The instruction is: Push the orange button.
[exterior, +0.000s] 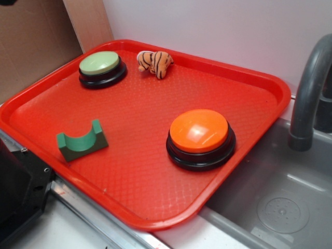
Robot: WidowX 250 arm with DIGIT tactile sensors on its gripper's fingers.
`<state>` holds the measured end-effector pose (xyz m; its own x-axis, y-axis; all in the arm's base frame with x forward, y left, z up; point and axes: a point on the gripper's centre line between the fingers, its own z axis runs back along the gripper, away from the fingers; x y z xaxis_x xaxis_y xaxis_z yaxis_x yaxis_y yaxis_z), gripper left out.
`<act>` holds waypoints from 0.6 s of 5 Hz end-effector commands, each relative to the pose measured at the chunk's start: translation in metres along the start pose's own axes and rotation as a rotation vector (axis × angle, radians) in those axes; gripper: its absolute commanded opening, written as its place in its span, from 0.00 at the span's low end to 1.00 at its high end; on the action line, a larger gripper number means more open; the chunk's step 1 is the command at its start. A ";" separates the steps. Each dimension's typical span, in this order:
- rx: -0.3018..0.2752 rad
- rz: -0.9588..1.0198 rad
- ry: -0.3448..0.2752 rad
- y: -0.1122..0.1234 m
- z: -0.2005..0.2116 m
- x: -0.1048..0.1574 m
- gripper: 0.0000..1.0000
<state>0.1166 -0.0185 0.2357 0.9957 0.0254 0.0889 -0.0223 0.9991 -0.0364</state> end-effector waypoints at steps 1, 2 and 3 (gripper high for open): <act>0.000 0.000 0.000 0.000 0.000 0.000 1.00; -0.046 -0.250 -0.060 -0.045 -0.042 0.045 1.00; -0.034 -0.503 -0.041 -0.090 -0.086 0.078 1.00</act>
<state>0.2024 -0.1010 0.1440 0.8857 -0.4576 0.0787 0.4601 0.8877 -0.0167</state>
